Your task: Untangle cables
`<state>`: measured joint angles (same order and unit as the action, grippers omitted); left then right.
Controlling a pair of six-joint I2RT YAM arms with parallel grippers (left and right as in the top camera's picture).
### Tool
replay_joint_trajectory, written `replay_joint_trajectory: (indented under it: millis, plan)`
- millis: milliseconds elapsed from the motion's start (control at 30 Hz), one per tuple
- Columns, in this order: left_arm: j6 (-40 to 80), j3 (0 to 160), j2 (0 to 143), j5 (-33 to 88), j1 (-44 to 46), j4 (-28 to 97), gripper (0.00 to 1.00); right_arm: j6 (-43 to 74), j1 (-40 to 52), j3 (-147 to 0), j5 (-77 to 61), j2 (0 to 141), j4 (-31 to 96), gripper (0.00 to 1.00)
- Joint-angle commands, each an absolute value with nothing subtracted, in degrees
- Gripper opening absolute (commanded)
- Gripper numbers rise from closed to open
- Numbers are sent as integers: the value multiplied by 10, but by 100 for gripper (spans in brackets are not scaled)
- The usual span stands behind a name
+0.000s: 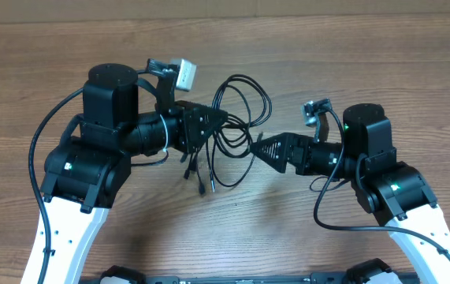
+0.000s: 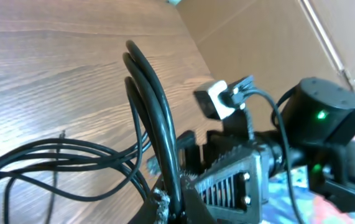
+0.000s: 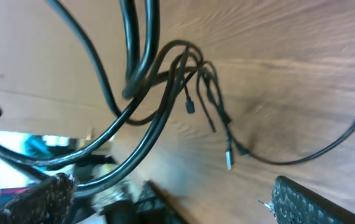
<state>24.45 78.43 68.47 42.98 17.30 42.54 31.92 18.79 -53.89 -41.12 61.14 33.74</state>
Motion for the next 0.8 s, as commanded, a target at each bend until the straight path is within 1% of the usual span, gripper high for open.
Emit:
replay_joint_trajectory:
  millis: [0,167,367,467,633,767]
  plan:
    - [179,795,677,428,180,439,4,251,187,-540,-378,609,334,100]
    - [180,795,678,436,184,446,4,225,187,-540,-391,609,306,100]
    - [191,795,678,440,232,416,4,224,187,-540,-384,609,261,100]
    - [216,795,678,442,266,378,4,224,187,-540,-339,612,258,100]
    - [241,795,677,482,325,298,4,224,187,-540,-231,642,265,100]
    - [253,796,675,532,327,268,4,224,186,-540,-147,681,277,100]
